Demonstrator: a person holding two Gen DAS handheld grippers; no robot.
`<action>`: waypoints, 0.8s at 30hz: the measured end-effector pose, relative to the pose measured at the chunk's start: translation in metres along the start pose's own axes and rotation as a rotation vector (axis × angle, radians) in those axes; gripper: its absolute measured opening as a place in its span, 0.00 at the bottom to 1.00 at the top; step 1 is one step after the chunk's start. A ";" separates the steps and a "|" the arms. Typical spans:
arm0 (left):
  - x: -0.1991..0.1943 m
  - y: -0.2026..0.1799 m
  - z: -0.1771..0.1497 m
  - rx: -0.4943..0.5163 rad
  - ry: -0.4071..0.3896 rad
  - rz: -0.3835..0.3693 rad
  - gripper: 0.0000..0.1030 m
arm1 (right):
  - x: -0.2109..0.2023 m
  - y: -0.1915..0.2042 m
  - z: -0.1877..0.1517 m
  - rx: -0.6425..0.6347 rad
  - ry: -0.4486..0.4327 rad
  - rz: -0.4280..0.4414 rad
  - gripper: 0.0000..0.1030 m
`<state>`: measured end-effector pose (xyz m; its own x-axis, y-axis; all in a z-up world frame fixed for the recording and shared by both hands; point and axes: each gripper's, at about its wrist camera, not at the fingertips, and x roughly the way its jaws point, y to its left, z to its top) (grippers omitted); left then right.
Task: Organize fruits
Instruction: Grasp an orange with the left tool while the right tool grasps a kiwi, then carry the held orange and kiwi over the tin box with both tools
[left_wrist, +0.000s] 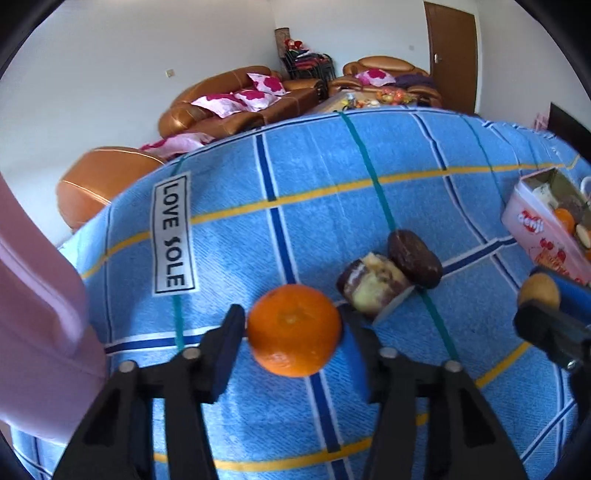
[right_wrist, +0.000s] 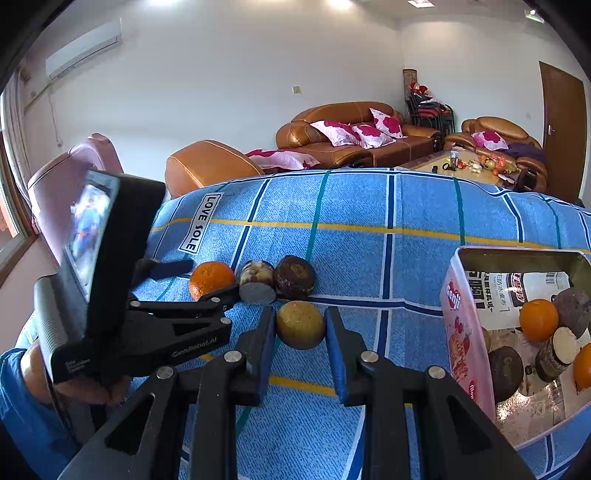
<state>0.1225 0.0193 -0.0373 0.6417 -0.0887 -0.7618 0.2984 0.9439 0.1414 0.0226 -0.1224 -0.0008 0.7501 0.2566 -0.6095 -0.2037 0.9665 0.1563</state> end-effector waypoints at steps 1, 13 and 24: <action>-0.001 0.001 0.000 -0.006 -0.001 -0.006 0.48 | 0.000 0.000 0.000 0.000 0.001 0.001 0.28; -0.054 0.016 -0.023 -0.194 -0.188 0.151 0.47 | -0.021 0.013 0.000 -0.084 -0.157 -0.056 0.28; -0.085 0.007 -0.043 -0.305 -0.298 0.227 0.47 | -0.036 0.031 -0.005 -0.198 -0.275 -0.132 0.28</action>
<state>0.0396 0.0474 0.0015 0.8546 0.0855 -0.5122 -0.0653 0.9962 0.0573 -0.0137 -0.1019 0.0226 0.9139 0.1480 -0.3780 -0.1914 0.9782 -0.0800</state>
